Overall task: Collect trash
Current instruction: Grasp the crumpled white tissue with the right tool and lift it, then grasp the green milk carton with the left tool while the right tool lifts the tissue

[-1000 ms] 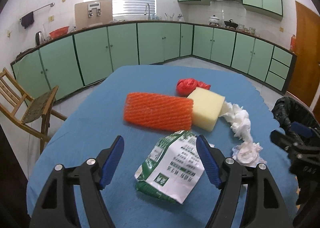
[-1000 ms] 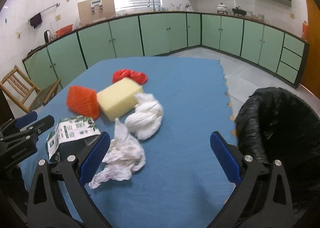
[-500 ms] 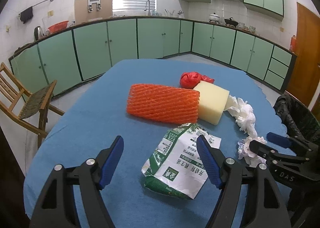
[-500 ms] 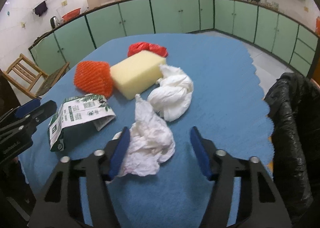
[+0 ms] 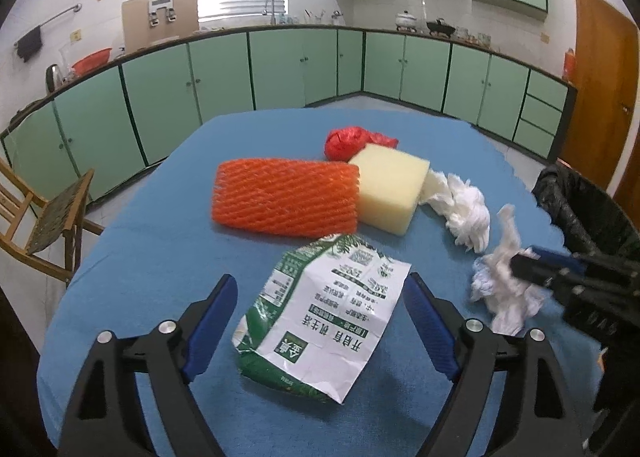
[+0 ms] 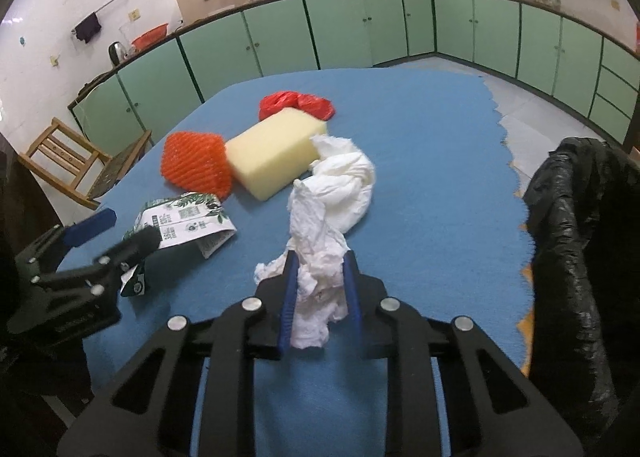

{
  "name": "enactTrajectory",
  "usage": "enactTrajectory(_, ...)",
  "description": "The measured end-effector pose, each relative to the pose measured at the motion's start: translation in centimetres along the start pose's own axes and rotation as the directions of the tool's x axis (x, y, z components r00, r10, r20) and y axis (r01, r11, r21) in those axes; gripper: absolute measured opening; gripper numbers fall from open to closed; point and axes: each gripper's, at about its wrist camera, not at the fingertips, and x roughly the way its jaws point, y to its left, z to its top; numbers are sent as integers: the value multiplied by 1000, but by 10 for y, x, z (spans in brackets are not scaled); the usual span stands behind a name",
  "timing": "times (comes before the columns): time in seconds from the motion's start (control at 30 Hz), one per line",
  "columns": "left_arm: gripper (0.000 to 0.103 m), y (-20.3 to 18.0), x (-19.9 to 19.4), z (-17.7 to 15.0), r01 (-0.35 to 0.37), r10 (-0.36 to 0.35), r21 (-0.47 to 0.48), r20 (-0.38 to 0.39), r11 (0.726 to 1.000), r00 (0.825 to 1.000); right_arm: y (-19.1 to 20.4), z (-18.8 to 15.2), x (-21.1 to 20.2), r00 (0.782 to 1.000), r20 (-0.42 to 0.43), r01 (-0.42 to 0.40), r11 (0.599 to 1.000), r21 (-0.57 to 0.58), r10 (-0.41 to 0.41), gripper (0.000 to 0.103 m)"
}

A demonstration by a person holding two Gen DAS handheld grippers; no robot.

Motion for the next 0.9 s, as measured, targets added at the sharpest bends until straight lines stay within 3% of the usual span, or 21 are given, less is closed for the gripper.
enactTrajectory(0.23,88,2,15,-3,8,-7,8,-25,1000,1000,-4,2,-3,1000,4,7,1000,-1,-7,21)
enactTrajectory(0.5,87,7,30,-7,5,-6,-18,-81,1000,997,-4,5,-7,1000,19,17,1000,-3,-17,21)
enactTrajectory(0.57,73,11,33,-7,-3,-1,-43,-88,999,996,-5,6,-7,1000,20,18,1000,-2,-18,22)
enactTrajectory(0.63,53,17,32,-7,7,-15,-83,-87,997,996,-4,6,-8,1000,24,20,1000,-4,-20,22)
enactTrajectory(0.67,49,20,32,-7,13,-21,-101,-86,995,996,-4,6,-9,999,25,21,1000,-5,-20,22)
enactTrajectory(0.73,25,24,30,-7,15,-25,-124,-77,992,997,-3,7,-10,999,30,21,1000,-10,-20,22)
enactTrajectory(0.9,15,23,18,1,6,-12,-124,-44,992,999,1,12,-19,998,53,21,999,-30,-19,22)
